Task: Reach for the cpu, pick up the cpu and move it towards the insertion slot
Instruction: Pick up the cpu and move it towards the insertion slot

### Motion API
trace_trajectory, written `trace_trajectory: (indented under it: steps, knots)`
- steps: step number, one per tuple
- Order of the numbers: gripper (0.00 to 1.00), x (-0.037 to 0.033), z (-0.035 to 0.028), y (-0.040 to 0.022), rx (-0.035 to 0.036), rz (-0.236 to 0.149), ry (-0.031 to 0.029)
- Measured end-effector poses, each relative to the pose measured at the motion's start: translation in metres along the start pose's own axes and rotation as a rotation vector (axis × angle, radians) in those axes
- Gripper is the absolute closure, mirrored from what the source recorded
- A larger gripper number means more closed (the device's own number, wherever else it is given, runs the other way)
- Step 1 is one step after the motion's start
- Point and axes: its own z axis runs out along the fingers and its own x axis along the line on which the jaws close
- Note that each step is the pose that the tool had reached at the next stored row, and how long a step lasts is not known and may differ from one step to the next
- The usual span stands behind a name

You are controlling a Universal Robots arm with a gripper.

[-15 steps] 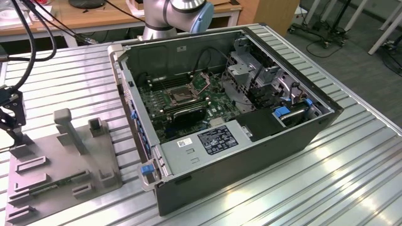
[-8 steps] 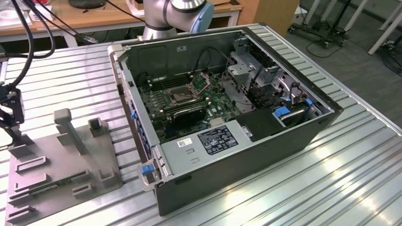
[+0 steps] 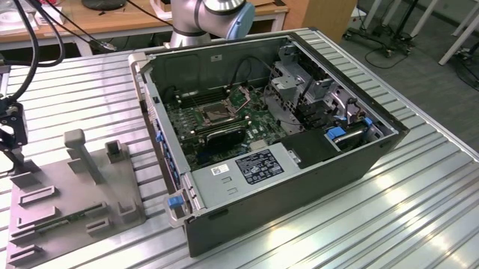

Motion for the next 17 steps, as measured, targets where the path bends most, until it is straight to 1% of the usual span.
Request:
trace_trajectory:
  steps: [10,17]
  knots:
    - [0.45,-0.0025,-0.0001,0.0000,0.0000,0.000,0.0001]
    - [0.45,-0.0025,-0.0050,0.0002,-0.0001,0.000,-0.0001]
